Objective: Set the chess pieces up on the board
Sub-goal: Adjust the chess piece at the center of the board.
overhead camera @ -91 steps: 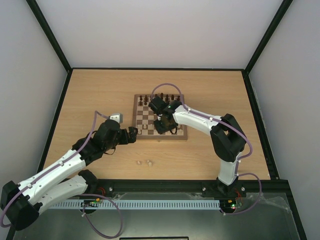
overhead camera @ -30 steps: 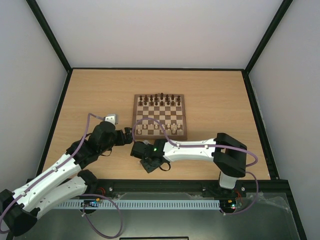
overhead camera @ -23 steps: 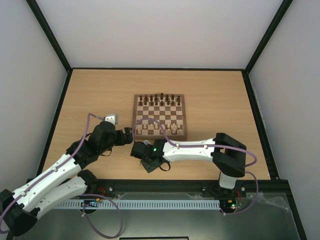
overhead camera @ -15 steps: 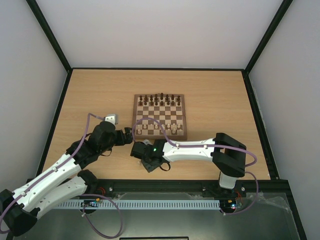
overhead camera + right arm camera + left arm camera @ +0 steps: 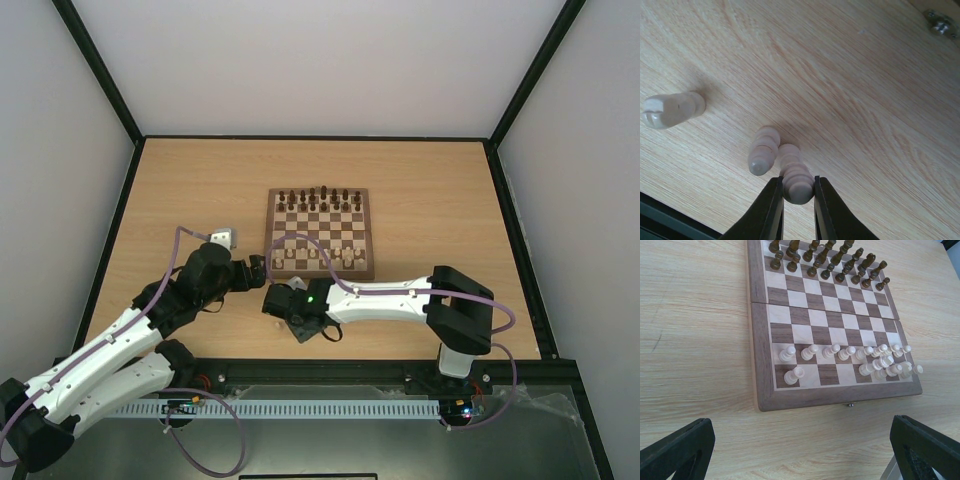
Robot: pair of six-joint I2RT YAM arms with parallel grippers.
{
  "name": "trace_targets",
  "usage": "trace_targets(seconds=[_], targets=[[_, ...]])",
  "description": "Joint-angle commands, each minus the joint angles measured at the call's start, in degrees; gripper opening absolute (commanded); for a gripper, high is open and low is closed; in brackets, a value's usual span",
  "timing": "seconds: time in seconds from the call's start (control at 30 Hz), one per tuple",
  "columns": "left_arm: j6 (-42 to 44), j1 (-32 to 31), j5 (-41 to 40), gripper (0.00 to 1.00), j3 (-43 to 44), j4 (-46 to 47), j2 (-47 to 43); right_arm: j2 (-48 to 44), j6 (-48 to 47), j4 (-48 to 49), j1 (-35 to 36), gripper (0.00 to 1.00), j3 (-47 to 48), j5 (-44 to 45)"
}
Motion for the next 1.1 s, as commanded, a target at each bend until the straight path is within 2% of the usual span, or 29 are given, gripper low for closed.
trace_targets(seconds=[0.0, 0.17, 0.4, 0.53, 1.07], targets=[[0.0, 0.3, 0.2, 0.99, 1.7, 0.5, -0.4, -1.9, 1.5, -4.8, 0.3, 0.14, -0.3, 3.3], [0.1, 0.3, 0.3, 0.99, 1.8, 0.6, -0.2, -1.7, 1.3, -4.4, 0.2, 0.15, -0.4, 3.8], [0.0, 0.3, 0.4, 0.99, 1.8, 0.5, -0.2, -0.7, 1.1, -2.9, -0.4, 0.24, -0.7, 2.8], [0.1, 0.3, 0.3, 0.99, 1.8, 0.4, -0.2, -0.6, 0.9, -2.1, -0.8, 0.26, -0.7, 2.1], [0.3, 0.3, 0.4, 0.99, 1.8, 0.5, -0.1, 0.6, 0.2, 0.8, -2.6, 0.23, -2.3, -0.2]])
